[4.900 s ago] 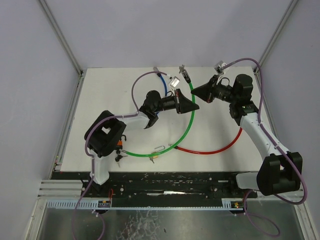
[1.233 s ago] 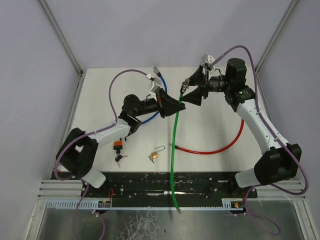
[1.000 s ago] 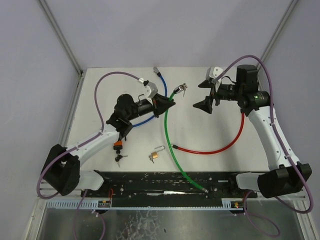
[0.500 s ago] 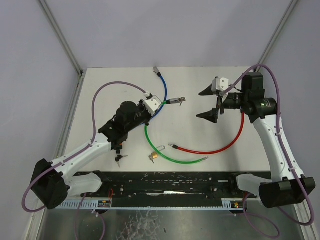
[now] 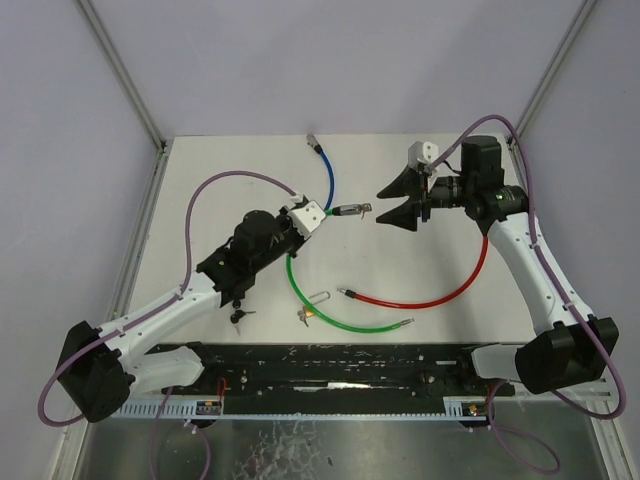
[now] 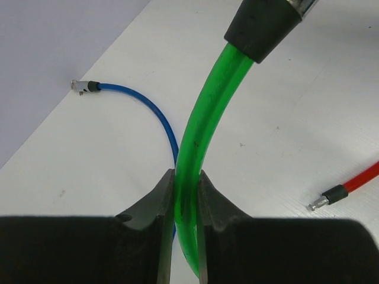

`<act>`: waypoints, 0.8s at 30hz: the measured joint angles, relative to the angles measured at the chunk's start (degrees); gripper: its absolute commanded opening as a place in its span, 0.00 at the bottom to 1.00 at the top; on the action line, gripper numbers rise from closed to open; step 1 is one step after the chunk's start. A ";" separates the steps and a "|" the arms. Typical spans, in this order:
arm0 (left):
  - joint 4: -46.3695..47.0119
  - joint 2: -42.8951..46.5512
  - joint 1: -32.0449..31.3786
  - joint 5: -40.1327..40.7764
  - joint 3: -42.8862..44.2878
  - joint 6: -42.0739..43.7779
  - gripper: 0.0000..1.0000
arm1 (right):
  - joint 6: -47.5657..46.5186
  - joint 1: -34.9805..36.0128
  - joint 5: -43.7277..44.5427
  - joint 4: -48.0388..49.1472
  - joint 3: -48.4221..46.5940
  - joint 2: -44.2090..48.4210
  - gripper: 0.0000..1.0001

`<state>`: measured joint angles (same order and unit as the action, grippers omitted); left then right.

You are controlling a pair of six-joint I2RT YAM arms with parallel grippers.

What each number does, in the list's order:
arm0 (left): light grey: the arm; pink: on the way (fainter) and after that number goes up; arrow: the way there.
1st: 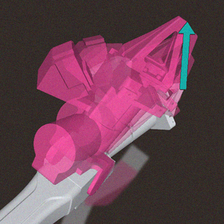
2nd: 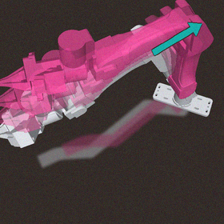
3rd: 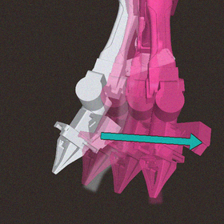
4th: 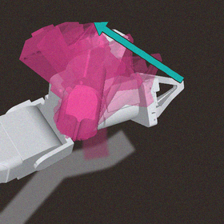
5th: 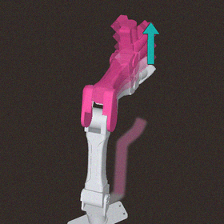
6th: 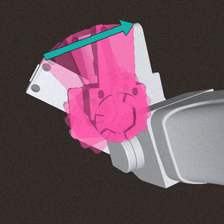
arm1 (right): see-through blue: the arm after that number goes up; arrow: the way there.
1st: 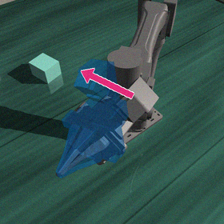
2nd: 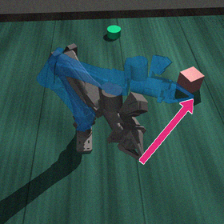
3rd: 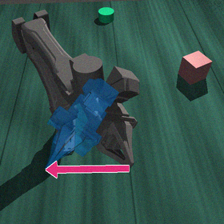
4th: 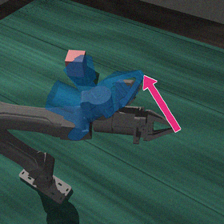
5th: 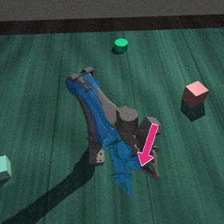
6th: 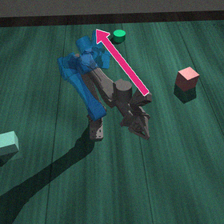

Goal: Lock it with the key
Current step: Adjust the key in the lock.

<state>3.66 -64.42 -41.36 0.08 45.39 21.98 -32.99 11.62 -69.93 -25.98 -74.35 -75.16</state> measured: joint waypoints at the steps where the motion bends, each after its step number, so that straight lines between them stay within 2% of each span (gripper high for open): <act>1: 0.04 0.00 -0.13 0.02 0.00 0.00 0.01 | 1.03 0.52 -0.11 0.74 0.00 0.02 0.59; 10: 0.13 0.00 -1.01 0.37 0.00 0.33 0.00 | 6.60 3.37 1.97 4.17 0.00 0.02 0.43; 17: 0.13 0.00 -1.14 0.68 0.00 0.44 0.01 | 10.10 3.78 3.10 4.52 0.00 0.02 0.36; 20: 0.17 0.07 -1.36 1.22 -0.04 0.46 0.01 | 11.58 3.78 3.50 4.44 -0.02 0.02 0.28; 24: 0.20 0.48 -1.40 1.46 -0.42 0.46 0.01 | 13.25 3.78 4.00 4.33 -0.02 0.02 0.25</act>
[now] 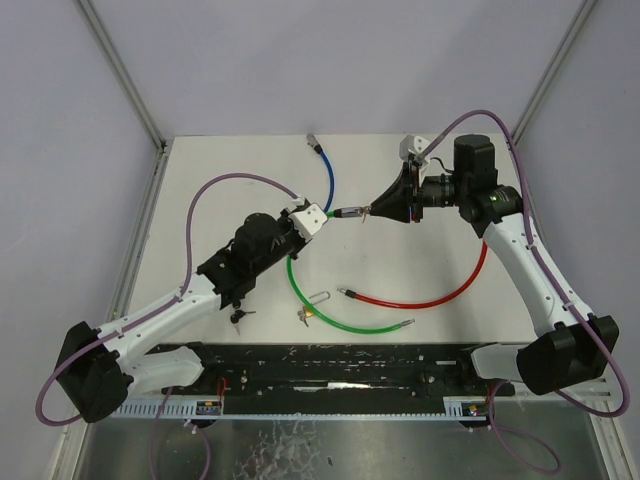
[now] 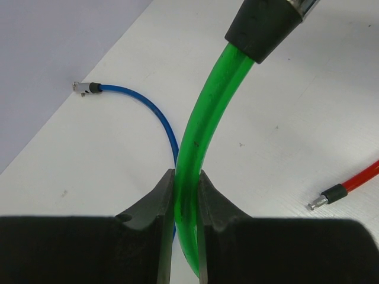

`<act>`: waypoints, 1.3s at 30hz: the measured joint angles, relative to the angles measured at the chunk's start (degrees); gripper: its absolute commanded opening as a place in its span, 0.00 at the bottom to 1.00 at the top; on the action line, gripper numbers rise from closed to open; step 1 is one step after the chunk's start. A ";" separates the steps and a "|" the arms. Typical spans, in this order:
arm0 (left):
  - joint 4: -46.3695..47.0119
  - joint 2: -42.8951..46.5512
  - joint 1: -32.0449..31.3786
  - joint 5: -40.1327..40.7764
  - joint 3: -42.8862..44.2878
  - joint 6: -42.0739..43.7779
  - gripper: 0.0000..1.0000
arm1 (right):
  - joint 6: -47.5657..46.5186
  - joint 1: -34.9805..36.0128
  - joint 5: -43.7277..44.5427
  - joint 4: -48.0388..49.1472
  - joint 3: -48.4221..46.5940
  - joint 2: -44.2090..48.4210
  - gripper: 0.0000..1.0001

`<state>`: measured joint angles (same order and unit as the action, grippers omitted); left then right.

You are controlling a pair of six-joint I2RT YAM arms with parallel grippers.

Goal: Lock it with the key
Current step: Adjust the key in the lock.

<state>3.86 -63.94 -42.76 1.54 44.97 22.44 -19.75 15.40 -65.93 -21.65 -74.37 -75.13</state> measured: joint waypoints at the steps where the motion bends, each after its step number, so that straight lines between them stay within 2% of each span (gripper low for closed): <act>1: 0.00 0.00 0.00 0.02 0.00 0.00 0.01 | 0.50 0.00 0.20 -0.22 -0.02 0.00 0.25; 9: 0.00 0.07 -0.24 0.57 -0.04 0.00 0.01 | 6.16 0.00 0.55 -1.18 -0.81 -0.42 0.25; 17: 0.00 0.48 -0.57 0.85 -0.11 0.07 0.01 | 11.65 0.00 1.07 -1.92 -1.86 -1.44 0.03; 19: -0.04 0.50 -0.74 1.07 -0.11 0.11 0.01 | 12.52 0.00 1.57 -2.36 -2.29 -1.99 0.00; 26: -0.46 0.98 -0.90 2.34 -0.44 0.55 0.00 | 17.59 0.00 2.05 -3.37 -3.21 -3.87 0.00; 39: -0.87 1.36 -1.99 6.69 -1.97 3.19 0.01 | 38.91 -0.09 2.01 -6.29 -5.35 -9.88 0.00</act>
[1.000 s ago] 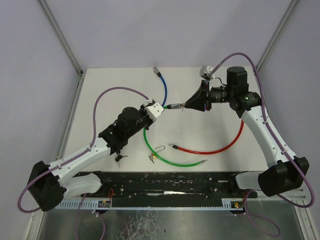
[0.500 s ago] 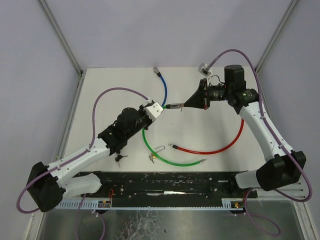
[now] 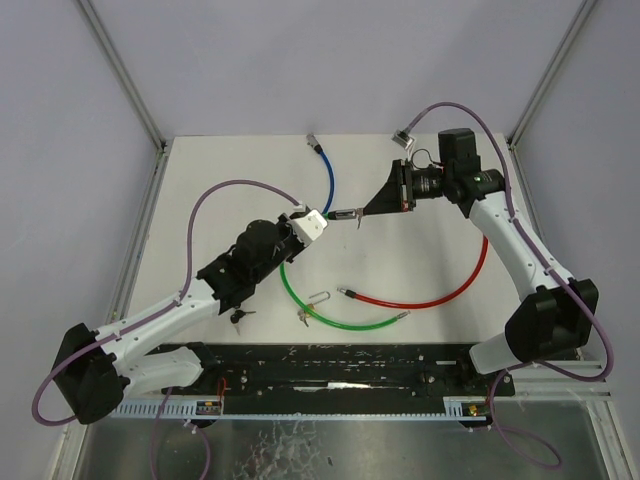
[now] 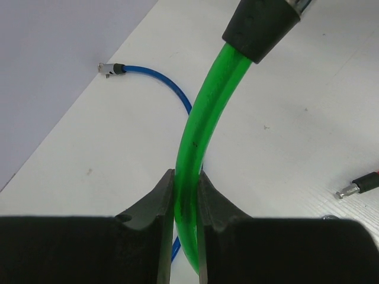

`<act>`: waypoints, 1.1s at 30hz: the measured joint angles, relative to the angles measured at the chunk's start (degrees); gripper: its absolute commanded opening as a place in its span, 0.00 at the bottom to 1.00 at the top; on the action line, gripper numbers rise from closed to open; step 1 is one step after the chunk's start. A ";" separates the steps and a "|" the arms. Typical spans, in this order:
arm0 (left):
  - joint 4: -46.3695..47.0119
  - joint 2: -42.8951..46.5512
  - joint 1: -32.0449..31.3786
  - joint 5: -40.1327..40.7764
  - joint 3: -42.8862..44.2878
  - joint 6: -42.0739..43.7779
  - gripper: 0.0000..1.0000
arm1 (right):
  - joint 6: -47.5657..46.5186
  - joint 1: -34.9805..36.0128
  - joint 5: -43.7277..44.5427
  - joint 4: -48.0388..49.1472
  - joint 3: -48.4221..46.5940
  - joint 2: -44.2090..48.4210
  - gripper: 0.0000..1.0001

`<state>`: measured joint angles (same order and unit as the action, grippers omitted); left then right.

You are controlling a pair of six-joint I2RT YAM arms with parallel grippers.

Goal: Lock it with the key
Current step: Adjust the key in the lock.

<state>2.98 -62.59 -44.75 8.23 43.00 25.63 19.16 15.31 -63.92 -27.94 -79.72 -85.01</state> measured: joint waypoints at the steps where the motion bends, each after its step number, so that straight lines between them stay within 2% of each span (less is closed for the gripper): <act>1: 0.04 0.00 -0.11 0.24 0.00 0.15 0.01 | 2.05 0.00 -0.02 0.50 0.15 0.11 0.00; 7: 0.20 0.00 -0.46 1.86 -0.17 1.20 0.01 | 14.14 -0.04 -0.17 6.36 3.91 1.18 0.00; 8: 0.22 0.00 -0.52 2.14 -0.24 1.31 0.01 | 16.17 -0.11 -0.26 7.45 4.55 1.18 0.02; 9: 0.22 0.00 -0.57 2.34 -0.35 1.44 0.01 | 17.86 -0.15 -0.28 8.31 5.01 1.18 0.08; 10: 0.24 0.00 -0.59 2.40 -0.39 1.51 0.01 | 18.95 -0.22 -0.33 8.59 5.11 1.18 0.23; 11: 0.37 0.00 -0.61 2.40 -0.42 1.53 0.01 | 19.17 -0.24 -0.44 8.61 5.09 1.16 0.30; 13: 1.14 0.00 -0.76 2.08 -0.50 1.68 0.01 | 16.65 -0.37 -0.46 6.64 3.69 1.05 0.44; 14: 1.51 0.02 -1.01 1.84 -0.52 1.77 0.01 | 14.62 -0.66 -0.39 4.94 2.32 0.79 0.48; 16: 1.77 0.28 -1.36 1.18 -0.63 2.14 0.01 | 9.70 -1.25 -0.24 2.43 -0.96 0.48 0.56; 21: 2.03 0.42 -1.53 0.28 -0.70 2.19 0.01 | -6.62 -5.18 0.31 -5.33 -7.41 0.55 0.62; 22: 2.08 0.42 -1.53 0.09 -0.70 2.21 0.01 | -11.37 -5.88 0.83 -8.04 -8.81 0.55 0.66; 27: 2.19 0.42 -1.55 -1.68 -0.70 2.12 0.01 | -39.01 -6.40 2.08 -16.33 -10.45 2.49 0.99; 29: 2.19 0.42 -1.55 -2.40 -0.70 2.08 0.01 | -51.32 -6.36 2.29 -15.52 -5.33 6.67 1.00; 31: 2.16 0.22 -1.55 -3.06 -0.70 1.88 0.01 | -64.13 -6.36 1.86 -16.70 0.52 11.63 0.97; 33: 2.12 -0.35 -1.55 -3.37 -0.61 1.57 0.01 | -73.83 -6.29 0.22 -19.17 1.53 13.31 0.95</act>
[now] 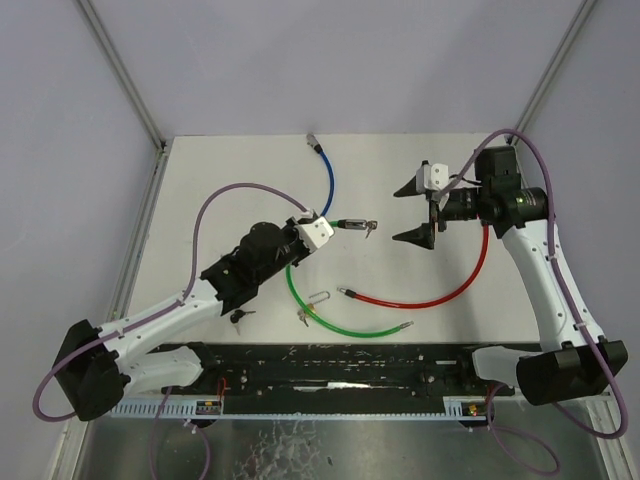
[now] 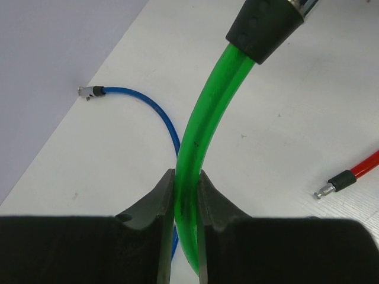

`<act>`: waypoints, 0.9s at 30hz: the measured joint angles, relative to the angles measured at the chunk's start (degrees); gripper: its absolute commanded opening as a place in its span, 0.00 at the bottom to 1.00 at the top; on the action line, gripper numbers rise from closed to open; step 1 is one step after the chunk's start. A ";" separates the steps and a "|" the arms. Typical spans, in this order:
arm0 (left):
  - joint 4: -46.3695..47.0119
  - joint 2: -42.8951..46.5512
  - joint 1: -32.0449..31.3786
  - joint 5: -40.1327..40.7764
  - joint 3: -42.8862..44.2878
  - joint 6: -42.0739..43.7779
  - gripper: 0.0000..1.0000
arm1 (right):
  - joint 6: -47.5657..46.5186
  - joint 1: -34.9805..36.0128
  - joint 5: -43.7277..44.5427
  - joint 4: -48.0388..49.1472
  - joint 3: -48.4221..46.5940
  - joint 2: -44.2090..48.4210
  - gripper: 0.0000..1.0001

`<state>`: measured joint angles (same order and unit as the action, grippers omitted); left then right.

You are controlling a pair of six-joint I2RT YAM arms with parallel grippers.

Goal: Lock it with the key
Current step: Adjust the key in the lock.

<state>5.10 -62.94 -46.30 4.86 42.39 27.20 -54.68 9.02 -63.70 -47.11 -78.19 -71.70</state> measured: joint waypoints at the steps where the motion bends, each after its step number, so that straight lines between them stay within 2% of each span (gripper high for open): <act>1: 0.00 -0.46 0.00 -0.15 0.11 -0.17 0.01 | -2.89 0.00 -0.83 -0.09 0.00 0.11 0.93; 3: -0.42 -1.53 0.00 -0.39 0.63 -0.57 0.01 | -7.39 0.04 -2.51 0.96 0.70 0.11 0.88; 7: -0.94 -2.95 0.00 -0.61 1.60 -1.36 0.01 | -9.14 0.28 -4.02 3.76 2.32 -0.46 0.77; 17: -0.96 -3.54 0.00 -0.85 2.78 -2.56 0.01 | -5.07 6.05 -1.79 11.34 7.26 -0.50 0.54; 27: -0.96 -3.54 0.00 -0.81 2.80 -2.95 0.01 | -1.03 6.36 -0.83 14.14 7.28 -0.50 0.36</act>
<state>4.14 -66.48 -46.30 4.05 45.19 24.25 -55.70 15.38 -64.53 -32.97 -70.91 -72.20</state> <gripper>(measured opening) 0.135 0.419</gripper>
